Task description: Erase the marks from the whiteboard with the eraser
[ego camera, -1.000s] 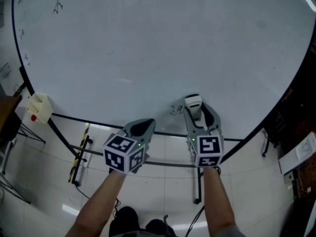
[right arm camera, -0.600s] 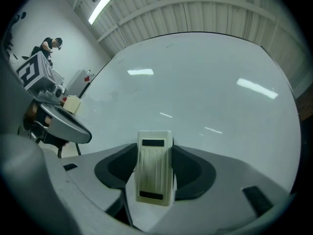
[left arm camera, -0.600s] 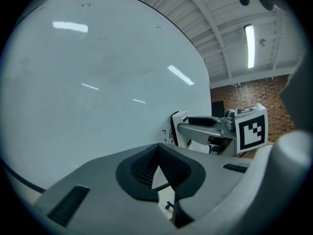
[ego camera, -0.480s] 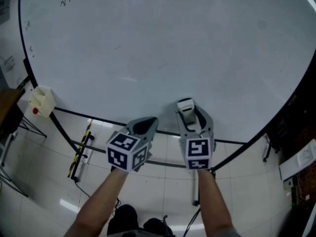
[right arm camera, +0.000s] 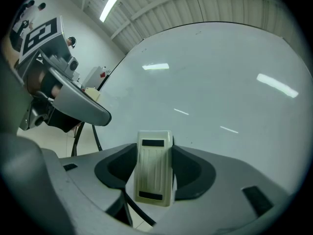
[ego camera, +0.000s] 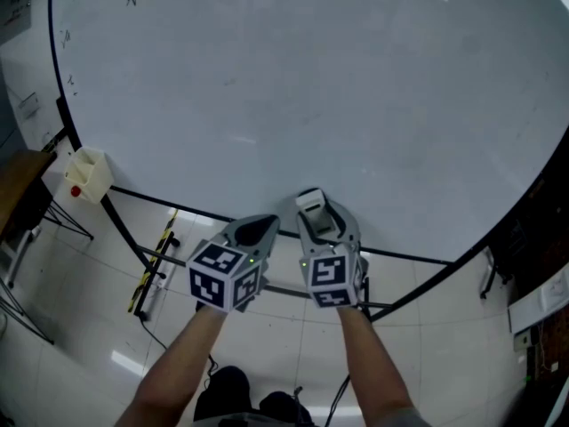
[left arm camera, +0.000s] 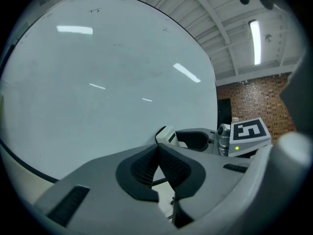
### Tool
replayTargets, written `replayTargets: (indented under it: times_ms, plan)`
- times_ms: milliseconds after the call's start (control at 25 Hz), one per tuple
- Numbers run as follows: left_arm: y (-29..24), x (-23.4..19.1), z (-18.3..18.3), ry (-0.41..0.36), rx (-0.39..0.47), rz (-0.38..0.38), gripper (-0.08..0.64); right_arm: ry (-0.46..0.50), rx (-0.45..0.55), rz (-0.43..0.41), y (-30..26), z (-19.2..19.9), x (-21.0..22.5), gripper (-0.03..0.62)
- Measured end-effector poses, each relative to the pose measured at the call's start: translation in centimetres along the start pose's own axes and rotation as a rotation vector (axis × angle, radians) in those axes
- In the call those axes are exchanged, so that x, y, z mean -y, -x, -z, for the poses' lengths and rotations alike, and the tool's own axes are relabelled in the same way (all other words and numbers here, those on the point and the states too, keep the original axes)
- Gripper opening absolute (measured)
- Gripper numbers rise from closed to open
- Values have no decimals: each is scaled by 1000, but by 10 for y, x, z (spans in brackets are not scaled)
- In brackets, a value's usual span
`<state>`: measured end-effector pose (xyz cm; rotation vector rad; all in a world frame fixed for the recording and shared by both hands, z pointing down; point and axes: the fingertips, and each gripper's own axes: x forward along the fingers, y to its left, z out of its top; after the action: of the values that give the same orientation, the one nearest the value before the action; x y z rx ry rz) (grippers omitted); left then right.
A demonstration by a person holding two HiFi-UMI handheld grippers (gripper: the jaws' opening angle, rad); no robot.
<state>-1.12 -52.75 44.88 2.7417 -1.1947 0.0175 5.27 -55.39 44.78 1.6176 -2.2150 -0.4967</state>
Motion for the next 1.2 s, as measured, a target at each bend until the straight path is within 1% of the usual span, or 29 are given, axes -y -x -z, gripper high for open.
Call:
replayTargets:
  times_ms: [160,360,480,640,720,960,1080,1200]
  plan:
    - [3,3,1,1,-8,9,0,-32,3,19,3,-2,6,230]
    - [7,9,-2,5,-20,19,2,-54,19,81,16,-9,30,230]
    - [9,14,-4,12,-31,30,1,-69,26,120,29,-14,57,230]
    - [7,20,-12,19,-38,49,2,-101,25,209,51,-16,104,230]
    - [5,25,-18,19,-37,59,0,-113,15,216,52,-16,110,230]
    - [7,38,-38,17,-38,78,0,-159,-20,211,58,-18,111,230]
    - [12,46,-53,15,-27,87,2,-199,-18,211,72,-27,118,230]
    - [17,58,-70,-2,-13,99,2,-230,17,201,91,-48,123,230]
